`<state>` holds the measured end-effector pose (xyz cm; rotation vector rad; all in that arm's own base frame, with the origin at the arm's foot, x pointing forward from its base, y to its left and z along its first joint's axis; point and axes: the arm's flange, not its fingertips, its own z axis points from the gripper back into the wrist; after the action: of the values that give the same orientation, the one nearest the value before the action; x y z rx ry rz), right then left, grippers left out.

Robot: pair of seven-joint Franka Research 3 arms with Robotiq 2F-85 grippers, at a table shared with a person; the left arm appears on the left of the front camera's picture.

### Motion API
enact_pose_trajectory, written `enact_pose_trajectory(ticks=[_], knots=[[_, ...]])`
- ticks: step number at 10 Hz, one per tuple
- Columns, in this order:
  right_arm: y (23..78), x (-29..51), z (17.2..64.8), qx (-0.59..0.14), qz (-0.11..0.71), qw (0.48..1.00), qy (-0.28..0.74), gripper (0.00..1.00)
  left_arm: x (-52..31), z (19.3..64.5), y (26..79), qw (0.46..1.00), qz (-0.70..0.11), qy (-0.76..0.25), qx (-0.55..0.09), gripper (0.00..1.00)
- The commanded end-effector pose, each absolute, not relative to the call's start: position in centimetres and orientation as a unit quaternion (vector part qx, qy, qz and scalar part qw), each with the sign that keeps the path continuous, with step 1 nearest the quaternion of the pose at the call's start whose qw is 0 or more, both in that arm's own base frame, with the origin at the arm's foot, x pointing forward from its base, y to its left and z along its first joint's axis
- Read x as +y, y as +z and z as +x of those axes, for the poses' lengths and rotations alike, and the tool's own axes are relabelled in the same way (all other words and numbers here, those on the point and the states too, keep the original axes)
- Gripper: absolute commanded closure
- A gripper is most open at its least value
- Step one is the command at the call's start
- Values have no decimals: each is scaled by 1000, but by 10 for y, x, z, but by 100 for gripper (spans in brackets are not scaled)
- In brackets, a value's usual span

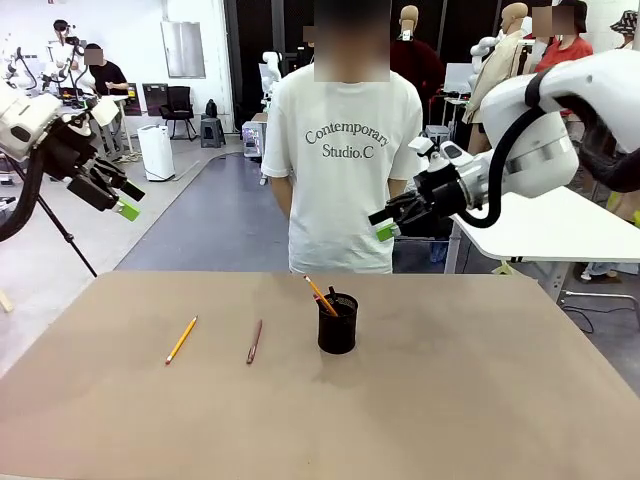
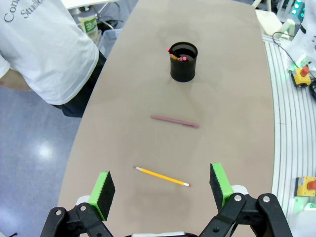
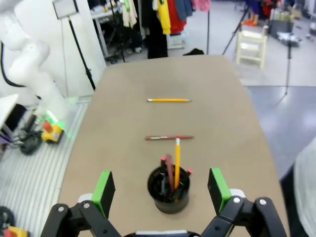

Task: Place the pens into the pen holder.
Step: Pick up a writing instrument from the table and place it into the Pen holder.

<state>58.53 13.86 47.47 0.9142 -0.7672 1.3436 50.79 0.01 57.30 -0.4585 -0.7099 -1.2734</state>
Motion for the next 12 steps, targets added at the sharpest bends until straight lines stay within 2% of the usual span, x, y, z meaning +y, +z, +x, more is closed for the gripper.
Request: enact_pose_trajectory(ticks=[1,3,6,10,12], knots=[[488,126,585,-331,356,635,600,0,0,507,574,720,-210,-577,-322,0],[493,95,585,-331,355,631,605,0,0,507,574,720,-210,-577,-322,0],[498,50,581,-357,317,653,587,0,0,507,574,720,-210,-577,-322,0],[495,16,577,-348,308,674,574,0,0,507,574,720,-210,-577,-322,0],[496,17,584,-354,316,669,572,0,0,507,574,720,-210,-577,-322,0]])
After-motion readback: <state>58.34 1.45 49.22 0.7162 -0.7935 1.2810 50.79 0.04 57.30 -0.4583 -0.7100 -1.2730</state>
